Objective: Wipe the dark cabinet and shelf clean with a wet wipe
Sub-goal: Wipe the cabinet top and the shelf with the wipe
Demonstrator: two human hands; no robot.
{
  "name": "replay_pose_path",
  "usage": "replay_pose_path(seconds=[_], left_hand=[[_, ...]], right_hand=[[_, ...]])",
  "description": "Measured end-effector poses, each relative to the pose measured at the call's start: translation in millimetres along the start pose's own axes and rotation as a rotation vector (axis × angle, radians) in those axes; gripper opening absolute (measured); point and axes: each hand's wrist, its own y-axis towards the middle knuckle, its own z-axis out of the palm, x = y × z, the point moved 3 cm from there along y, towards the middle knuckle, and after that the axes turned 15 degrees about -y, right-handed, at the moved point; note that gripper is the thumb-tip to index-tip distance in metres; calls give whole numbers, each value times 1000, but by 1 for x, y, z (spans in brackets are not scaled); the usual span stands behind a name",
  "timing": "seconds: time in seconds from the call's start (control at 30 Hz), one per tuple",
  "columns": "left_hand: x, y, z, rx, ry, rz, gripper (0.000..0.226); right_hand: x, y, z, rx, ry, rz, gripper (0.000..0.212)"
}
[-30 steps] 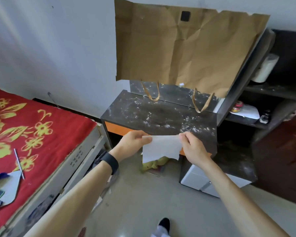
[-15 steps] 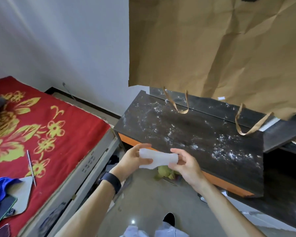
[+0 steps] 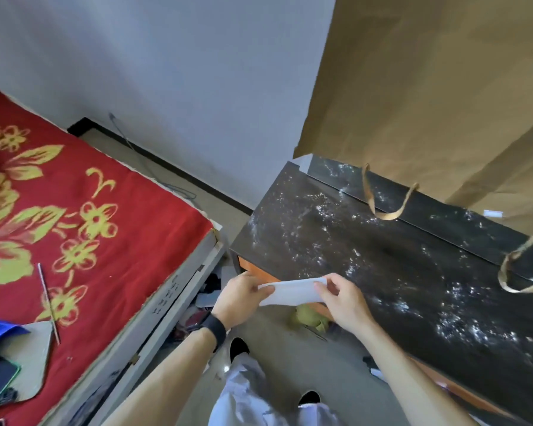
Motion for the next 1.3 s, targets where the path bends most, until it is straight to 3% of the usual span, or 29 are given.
replay_pose_path(seconds=[0.07, 0.2, 0.27, 0.47, 0.53, 0.63, 0.7, 0.8, 0.87, 1.0, 1.13, 1.3], left_hand=[[14, 19, -12, -58, -87, -50, 36], [39, 54, -31, -256, -288, -155, 13], [49, 70, -35, -325, -347, -202, 16], [77, 105, -24, -344, -295, -407, 32], [84, 108, -22, -316, -255, -452, 35], [94, 104, -23, -366, -231, -323, 34], [98, 103, -31, -456, -76, -111, 51], [105, 112, -32, -262, 164, 70, 63], [115, 119, -26, -145, 266, 102, 64], [117, 122, -25, -173, 324, 138, 59], [114, 121, -29, -172, 390, 170, 65], [114, 120, -32, -130, 471, 154, 79]], right_hand=[[20, 31, 9, -1, -26, 1, 9], [66, 103, 26, -17, -68, -52, 4], [88, 143, 37, -25, -96, -93, 1], [136, 222, 89, 74, -338, -348, 22], [138, 221, 101, -28, -463, -386, 35], [129, 188, 120, -262, -539, -336, 45], [124, 162, 144, -240, -635, -382, 54], [120, 158, 174, -168, -727, -309, 62], [119, 168, 182, -151, -762, -269, 64], [83, 174, 166, -125, -838, -331, 63], [24, 157, 124, -146, -873, -242, 66], [80, 167, 161, -57, -852, -585, 63]])
